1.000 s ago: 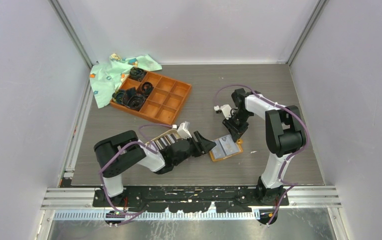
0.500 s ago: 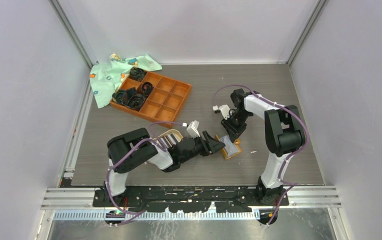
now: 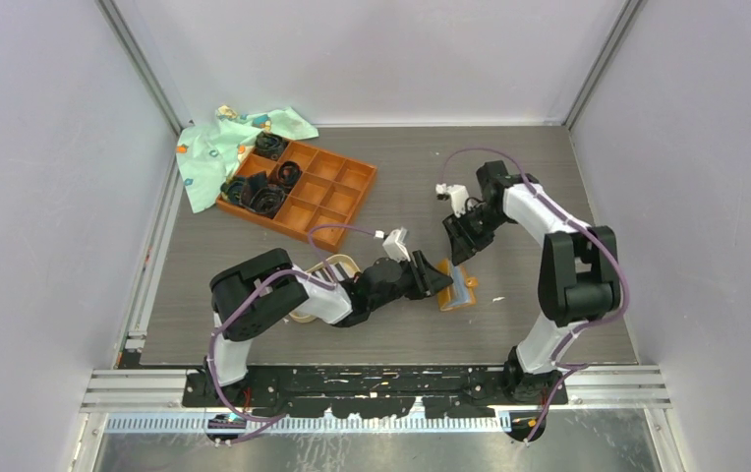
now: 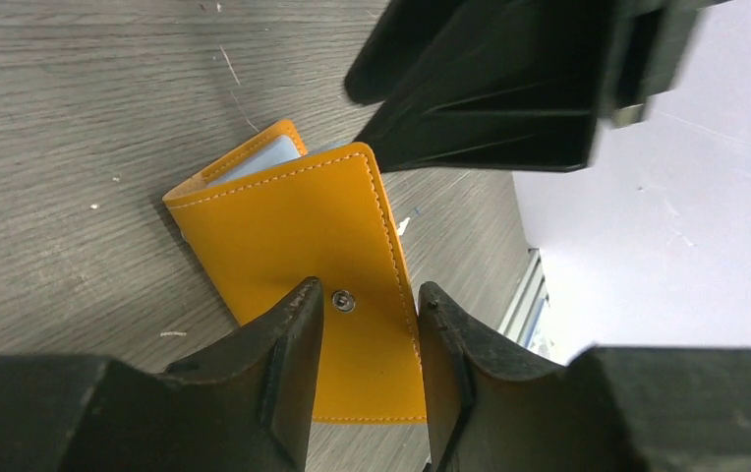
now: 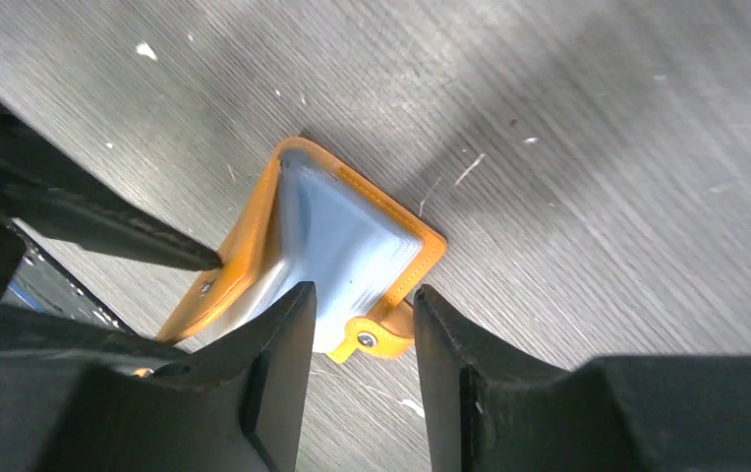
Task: Put the credit cards into the card holder
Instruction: Close the card holder at the center of the board.
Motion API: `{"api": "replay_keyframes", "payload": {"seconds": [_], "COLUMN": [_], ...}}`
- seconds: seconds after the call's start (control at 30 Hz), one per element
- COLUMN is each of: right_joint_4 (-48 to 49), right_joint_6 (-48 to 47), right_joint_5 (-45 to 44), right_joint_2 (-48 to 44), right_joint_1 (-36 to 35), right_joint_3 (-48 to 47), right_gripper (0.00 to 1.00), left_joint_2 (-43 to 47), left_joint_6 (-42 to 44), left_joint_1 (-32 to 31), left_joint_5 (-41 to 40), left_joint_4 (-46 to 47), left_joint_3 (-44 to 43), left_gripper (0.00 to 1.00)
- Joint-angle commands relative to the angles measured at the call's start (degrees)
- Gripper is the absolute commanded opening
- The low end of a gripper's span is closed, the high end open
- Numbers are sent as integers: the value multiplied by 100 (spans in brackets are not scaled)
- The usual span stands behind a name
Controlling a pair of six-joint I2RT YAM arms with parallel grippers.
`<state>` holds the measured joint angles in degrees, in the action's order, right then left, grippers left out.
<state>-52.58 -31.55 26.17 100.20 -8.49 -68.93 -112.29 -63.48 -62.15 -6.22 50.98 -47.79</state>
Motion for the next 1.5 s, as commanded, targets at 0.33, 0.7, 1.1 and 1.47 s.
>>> {"api": "replay_keyframes", "payload": {"seconds": [0.33,0.7,1.1,1.47], "right_joint_4": [-946,-2241,-720,-94], "right_joint_6": [-1966,-8529,-8181,-7629], "right_joint_5": [1677,2197,1682,1136], "right_joint_2": [-796,-1255,-795,-791], "right_joint_1": [984,1508,1253,869], "right_joint_3": [-39,1089,1504,1724], "right_gripper": [49,70,71,53], "left_joint_2": [156,80,-24,-55], "left_joint_6": [687,647,576,517], "left_joint_1": [58,140,166,160], "left_joint_5": [47,482,595,595], "left_joint_4": [-1403,-1190,-911,-860], "left_joint_3": [-607,-635,-615,-643], "left_gripper": [40,43,43,39]}}
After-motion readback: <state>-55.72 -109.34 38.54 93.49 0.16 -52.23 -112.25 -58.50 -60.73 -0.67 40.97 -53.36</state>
